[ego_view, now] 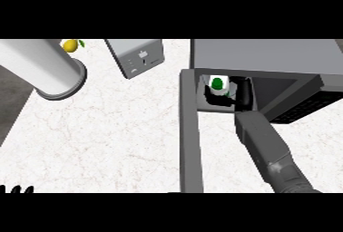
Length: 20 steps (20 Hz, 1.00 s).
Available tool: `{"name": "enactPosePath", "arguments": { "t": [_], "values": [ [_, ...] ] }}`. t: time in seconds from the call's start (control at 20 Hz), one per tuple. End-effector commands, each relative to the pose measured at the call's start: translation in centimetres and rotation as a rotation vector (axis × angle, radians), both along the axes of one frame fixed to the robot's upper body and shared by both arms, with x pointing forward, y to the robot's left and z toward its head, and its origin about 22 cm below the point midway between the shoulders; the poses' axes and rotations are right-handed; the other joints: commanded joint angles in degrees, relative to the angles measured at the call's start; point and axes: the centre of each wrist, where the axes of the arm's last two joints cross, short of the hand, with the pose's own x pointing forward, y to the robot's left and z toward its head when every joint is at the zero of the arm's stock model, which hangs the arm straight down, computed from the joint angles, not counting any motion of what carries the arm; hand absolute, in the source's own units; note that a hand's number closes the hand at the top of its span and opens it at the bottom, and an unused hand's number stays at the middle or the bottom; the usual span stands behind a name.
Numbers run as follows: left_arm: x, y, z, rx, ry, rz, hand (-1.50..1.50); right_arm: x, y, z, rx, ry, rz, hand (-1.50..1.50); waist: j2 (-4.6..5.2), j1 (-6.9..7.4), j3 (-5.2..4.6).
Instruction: Pick up the milk, place it into the microwave and close the microwave
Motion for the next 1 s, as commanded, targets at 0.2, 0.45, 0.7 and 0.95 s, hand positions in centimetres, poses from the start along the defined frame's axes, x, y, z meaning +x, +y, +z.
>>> {"name": "enactPosePath", "arguments": {
  "t": [0.2, 0.45, 0.7, 0.95],
  "values": [
    [-0.1, 0.1, 0.2, -0.006, 0.002, -0.034, -1.50, 0.9, -2.4, 0.3, -0.136, -0.013, -0.021, 1.50, 0.71, 1.83, 0.09],
    [0.5, -0.3, 0.1, -0.007, -0.013, -0.034, -1.50, 1.3, -3.8, 1.0, -0.289, -0.080, -0.066, 1.50, 1.22, 2.82, 0.13],
    [1.0, 0.2, 0.5, -0.006, -0.004, -0.049, -1.50, 2.8, -3.4, 3.2, -0.261, -0.113, -0.104, 1.50, 1.52, 3.09, 0.17],
    [1.2, 0.6, 0.2, -0.005, 0.014, -0.042, -1.50, 3.5, -3.0, 4.4, -0.191, -0.211, -0.124, 1.50, 1.90, 3.24, 0.26]
  ]
}}
